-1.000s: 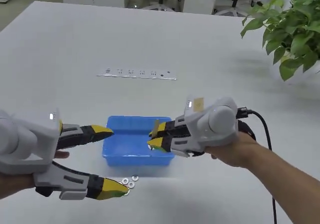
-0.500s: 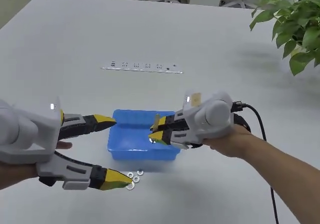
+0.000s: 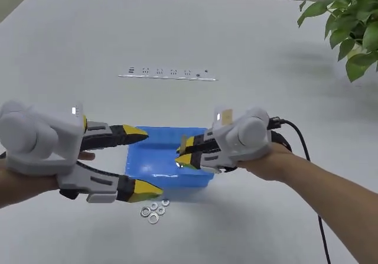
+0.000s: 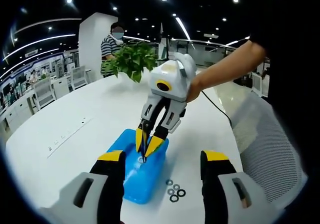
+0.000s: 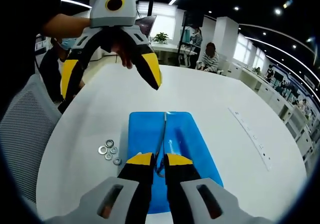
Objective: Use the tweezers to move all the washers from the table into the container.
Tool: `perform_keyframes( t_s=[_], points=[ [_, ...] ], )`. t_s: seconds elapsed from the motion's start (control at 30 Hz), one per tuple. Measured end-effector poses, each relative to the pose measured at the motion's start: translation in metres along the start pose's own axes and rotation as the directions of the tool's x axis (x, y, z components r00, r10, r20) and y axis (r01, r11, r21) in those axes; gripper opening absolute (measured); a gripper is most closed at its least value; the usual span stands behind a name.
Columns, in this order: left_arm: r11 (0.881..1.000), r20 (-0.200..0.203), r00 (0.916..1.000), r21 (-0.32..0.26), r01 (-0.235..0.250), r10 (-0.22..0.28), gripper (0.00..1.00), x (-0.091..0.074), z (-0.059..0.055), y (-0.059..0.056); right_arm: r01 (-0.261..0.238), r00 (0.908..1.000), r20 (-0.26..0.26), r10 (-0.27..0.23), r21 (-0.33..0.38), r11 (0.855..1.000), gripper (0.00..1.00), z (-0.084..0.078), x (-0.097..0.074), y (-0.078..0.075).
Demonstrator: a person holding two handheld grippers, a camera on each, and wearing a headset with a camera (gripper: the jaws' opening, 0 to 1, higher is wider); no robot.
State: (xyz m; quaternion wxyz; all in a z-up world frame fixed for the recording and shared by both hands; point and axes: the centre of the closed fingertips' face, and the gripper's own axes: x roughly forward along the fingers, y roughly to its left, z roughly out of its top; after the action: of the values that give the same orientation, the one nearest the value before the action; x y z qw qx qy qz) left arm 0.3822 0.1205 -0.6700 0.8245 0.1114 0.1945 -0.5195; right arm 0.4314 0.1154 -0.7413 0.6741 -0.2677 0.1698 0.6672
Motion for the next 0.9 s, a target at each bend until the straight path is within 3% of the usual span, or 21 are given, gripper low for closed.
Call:
perform_keyframes(
  t_s=[0.5, 0.9],
  points=[
    [0.996, -0.024, 0.9993, 0.079, 0.029, -0.028, 0.32, 0.033, 0.006, 0.021, -0.025, 0.9997, -0.008, 0.025, 0.006, 1.000, 0.10, -0.008, 0.007, 0.002],
    [0.989, -0.061, 0.9963, 0.134, 0.068, -0.060, 0.17, 0.054, 0.005, 0.025, -0.043, 0.9989, -0.017, 0.043, -0.006, 0.999, 0.10, -0.011, 0.008, 0.005]
  ],
)
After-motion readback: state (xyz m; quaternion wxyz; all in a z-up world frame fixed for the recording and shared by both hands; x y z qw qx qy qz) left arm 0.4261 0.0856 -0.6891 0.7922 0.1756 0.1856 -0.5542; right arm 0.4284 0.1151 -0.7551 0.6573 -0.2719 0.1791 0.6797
